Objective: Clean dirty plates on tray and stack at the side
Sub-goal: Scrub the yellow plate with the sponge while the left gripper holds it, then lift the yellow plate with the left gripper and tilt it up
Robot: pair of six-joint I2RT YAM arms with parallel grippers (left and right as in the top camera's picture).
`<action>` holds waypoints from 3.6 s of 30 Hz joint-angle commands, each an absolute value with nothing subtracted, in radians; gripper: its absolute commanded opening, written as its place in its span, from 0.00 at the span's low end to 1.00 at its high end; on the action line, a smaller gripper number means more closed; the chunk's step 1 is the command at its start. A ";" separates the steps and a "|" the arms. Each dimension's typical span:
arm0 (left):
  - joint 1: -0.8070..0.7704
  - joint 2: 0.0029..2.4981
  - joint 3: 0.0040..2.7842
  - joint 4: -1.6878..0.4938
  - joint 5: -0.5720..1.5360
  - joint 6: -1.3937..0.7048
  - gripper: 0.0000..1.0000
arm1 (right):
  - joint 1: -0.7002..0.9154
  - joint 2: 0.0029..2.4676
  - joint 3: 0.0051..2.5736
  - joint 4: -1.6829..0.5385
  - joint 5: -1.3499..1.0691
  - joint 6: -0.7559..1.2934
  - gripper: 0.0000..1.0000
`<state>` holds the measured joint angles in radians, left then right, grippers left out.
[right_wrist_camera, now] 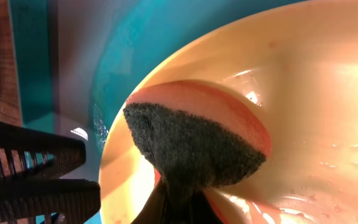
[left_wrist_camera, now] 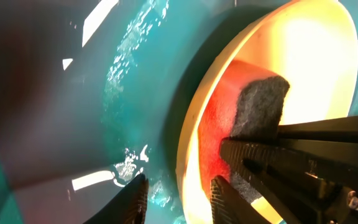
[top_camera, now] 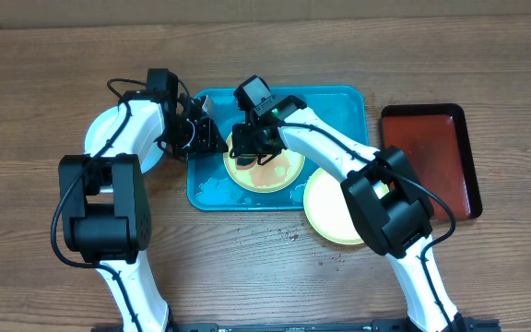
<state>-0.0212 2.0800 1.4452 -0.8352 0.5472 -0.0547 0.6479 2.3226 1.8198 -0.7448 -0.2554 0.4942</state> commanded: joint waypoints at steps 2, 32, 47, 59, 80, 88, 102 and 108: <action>-0.054 2.093 1.439 -0.799 0.518 0.001 0.37 | 0.643 2.335 1.847 -0.741 -0.256 0.502 0.04; -0.051 2.093 1.357 -0.711 0.318 -0.137 0.04 | 0.530 2.335 1.945 -0.991 -0.047 0.437 0.04; -0.032 2.093 1.373 -0.719 0.316 -0.186 0.04 | 0.646 2.335 1.944 -1.029 -0.117 0.437 0.04; -0.018 2.093 1.474 -0.765 0.343 -0.180 0.04 | 0.680 2.334 1.969 -1.017 -0.321 0.411 0.04; -0.137 2.048 1.949 -1.230 -0.277 -0.079 0.04 | 0.313 2.323 2.593 -1.479 -0.278 0.336 0.04; -0.321 1.974 1.949 -1.272 -0.725 -0.237 0.04 | 0.246 2.323 2.592 -1.511 -0.277 0.336 0.04; -0.546 1.972 1.949 -1.303 -1.224 -0.323 0.04 | 0.245 2.323 2.591 -1.530 -0.217 0.335 0.05; -0.597 1.972 1.949 -1.272 -1.382 -0.323 0.04 | 0.245 2.323 2.591 -1.543 -0.199 0.332 0.05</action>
<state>-0.5770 2.0026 1.9263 -1.2858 -1.2102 -0.2905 0.2428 2.3333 2.5702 -1.5398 -0.2188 0.3393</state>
